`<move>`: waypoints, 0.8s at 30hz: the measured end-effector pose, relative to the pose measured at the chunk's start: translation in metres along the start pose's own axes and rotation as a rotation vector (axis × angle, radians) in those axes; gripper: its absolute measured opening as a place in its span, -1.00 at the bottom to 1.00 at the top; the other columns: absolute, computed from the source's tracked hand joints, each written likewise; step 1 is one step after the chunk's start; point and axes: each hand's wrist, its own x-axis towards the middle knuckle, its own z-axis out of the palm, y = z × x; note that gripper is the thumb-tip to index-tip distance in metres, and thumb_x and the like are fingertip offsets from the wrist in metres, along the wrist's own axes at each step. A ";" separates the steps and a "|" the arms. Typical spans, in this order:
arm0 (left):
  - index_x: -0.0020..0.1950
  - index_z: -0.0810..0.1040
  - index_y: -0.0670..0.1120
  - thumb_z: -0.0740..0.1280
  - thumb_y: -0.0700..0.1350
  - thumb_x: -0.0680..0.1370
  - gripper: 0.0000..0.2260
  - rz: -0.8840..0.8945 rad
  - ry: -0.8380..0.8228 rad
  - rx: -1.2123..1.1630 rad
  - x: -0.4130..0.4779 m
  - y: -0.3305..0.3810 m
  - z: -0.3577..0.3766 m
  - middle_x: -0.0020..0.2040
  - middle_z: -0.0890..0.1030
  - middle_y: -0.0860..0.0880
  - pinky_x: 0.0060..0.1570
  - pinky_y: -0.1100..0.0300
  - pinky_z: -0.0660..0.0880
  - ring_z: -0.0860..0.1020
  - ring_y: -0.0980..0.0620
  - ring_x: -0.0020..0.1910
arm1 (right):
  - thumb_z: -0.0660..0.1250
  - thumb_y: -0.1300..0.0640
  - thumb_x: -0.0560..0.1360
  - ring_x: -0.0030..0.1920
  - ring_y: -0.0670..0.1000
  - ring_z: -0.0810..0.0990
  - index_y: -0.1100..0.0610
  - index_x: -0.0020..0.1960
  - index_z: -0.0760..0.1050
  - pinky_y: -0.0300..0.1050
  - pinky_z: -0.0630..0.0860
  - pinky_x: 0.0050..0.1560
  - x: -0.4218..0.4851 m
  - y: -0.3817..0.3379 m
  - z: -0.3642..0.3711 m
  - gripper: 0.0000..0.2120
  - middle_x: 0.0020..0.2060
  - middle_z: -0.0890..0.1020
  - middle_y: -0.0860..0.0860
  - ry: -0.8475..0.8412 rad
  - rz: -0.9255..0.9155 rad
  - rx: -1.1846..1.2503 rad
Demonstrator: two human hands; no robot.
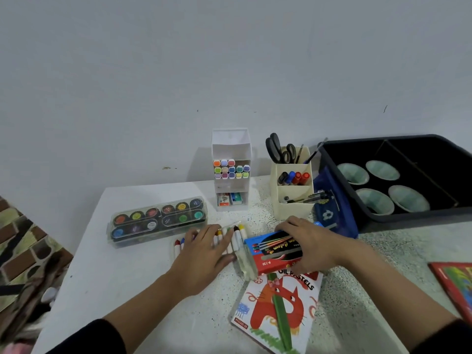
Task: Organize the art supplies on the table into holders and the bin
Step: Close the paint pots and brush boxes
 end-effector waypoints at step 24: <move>0.62 0.06 0.11 -0.26 0.44 0.47 -0.21 -0.085 -0.108 -0.152 -0.014 0.005 -0.009 0.64 -0.01 0.07 0.51 -0.19 -0.06 -0.02 0.06 0.61 | 0.51 -0.20 0.34 0.26 -0.01 0.39 -0.03 0.50 0.21 -0.02 0.44 0.30 0.014 -0.009 0.000 -0.15 0.22 0.37 -0.06 -0.018 0.032 -0.027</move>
